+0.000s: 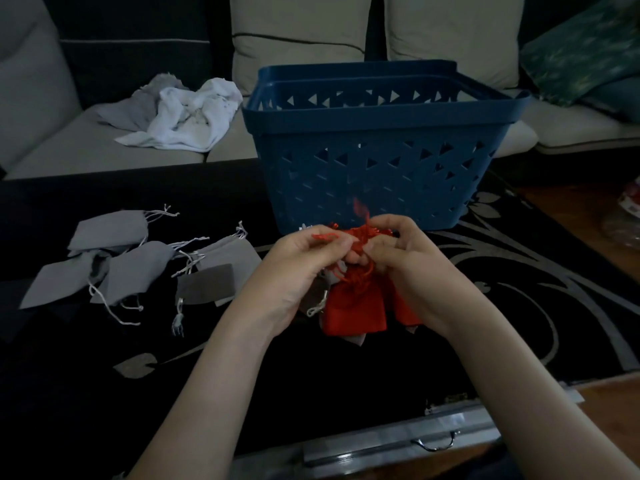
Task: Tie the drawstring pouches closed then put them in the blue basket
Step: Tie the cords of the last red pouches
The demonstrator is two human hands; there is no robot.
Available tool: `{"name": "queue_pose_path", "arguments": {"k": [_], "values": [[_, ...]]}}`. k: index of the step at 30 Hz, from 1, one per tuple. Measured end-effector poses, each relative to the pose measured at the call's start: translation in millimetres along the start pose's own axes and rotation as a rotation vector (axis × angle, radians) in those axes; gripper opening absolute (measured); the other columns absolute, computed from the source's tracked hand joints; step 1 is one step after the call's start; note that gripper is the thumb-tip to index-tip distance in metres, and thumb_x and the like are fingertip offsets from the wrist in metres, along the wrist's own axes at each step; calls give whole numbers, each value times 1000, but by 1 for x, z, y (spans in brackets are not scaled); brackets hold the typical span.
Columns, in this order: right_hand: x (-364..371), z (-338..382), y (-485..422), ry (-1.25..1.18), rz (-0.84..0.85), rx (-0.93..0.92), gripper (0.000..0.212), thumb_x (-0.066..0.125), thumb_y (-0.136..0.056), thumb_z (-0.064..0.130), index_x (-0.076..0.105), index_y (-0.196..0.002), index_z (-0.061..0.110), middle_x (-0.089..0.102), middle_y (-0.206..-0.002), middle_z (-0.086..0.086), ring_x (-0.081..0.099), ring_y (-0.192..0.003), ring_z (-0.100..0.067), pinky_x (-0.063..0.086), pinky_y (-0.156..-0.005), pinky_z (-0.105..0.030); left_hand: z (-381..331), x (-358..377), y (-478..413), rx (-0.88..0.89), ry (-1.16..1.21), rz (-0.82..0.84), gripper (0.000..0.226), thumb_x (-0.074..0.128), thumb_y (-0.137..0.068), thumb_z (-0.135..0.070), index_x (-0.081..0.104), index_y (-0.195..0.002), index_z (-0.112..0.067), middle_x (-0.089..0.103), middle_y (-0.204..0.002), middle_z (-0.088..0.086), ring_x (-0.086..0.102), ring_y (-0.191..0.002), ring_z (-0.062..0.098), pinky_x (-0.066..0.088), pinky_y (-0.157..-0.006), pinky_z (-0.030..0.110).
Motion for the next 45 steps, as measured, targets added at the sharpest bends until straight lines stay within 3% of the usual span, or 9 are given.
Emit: {"name": "queue_pose_path", "arguments": {"k": [4,7,10,14,23,28,35,41,45], "values": [[-5,1,0,-32,-67,34,22,50,-94,-2,42,-110,10,52,-55,1,49,-40,-3,40,-41,-16,-6,-5,0,230,-637,-154,16,70,-83,-28,63,-70,-35,67,-73,-7,63,-76,5,46,-85,39],[-4,0,1,29,-85,22,16,50,-94,-1,45,-106,10,51,-60,-2,48,-41,-1,39,-42,-14,-20,5,7,497,-1135,-322,12,69,-81,-32,59,-74,-36,57,-72,-16,46,-76,-1,17,-72,29],[-3,-2,-1,69,-66,16,12,46,-96,2,55,-103,7,57,-64,-2,52,-52,-5,44,-53,-15,-29,13,15,727,-1282,-391,3,66,-74,-27,63,-75,-27,57,-64,-14,43,-71,7,11,-66,29],[-6,-8,-4,218,-34,35,26,42,-98,5,68,-99,7,59,-65,-2,51,-62,-11,43,-63,-20,-32,13,20,775,-1305,-433,12,58,-81,-32,64,-77,-21,55,-65,-9,42,-71,8,17,-69,29],[-1,-12,-5,272,-3,26,17,54,-94,9,70,-98,12,66,-80,-4,56,-72,-11,44,-70,-25,-35,11,22,788,-1164,-416,17,53,-87,-34,65,-81,-24,57,-70,-13,44,-75,4,12,-73,24],[1,-9,-3,240,-23,15,19,54,-93,4,69,-83,12,65,-66,4,58,-59,-1,45,-57,-14,-36,13,24,801,-1125,-392,13,55,-88,-33,66,-85,-26,56,-77,-18,44,-79,1,13,-75,23],[-2,-2,1,170,-98,11,18,54,-94,10,60,-78,7,56,-61,1,51,-50,-2,41,-50,-13,-30,4,16,599,-911,-356,8,52,-87,-45,57,-85,-40,58,-81,-21,42,-86,-7,22,-85,21],[-10,-2,-1,-107,-212,2,34,50,-97,19,54,-64,11,57,-64,-6,55,-61,-17,46,-66,-30,-16,-6,3,356,-635,-310,11,58,-82,-48,61,-81,-38,69,-80,-16,63,-85,3,45,-90,49],[-17,15,1,-293,-281,-196,33,47,-98,20,54,-68,11,66,-76,-8,62,-72,-18,50,-72,-27,1,-19,-3,156,-508,-377,19,67,-86,-23,64,-68,-26,66,-62,-13,61,-61,-1,47,-71,29]]}}
Point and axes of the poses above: each hand's wrist, its own y-axis away from the middle knuckle, its own x-axis out of the palm, z = x × y, the point moved 7 cm from there along -y, towards the middle knuckle
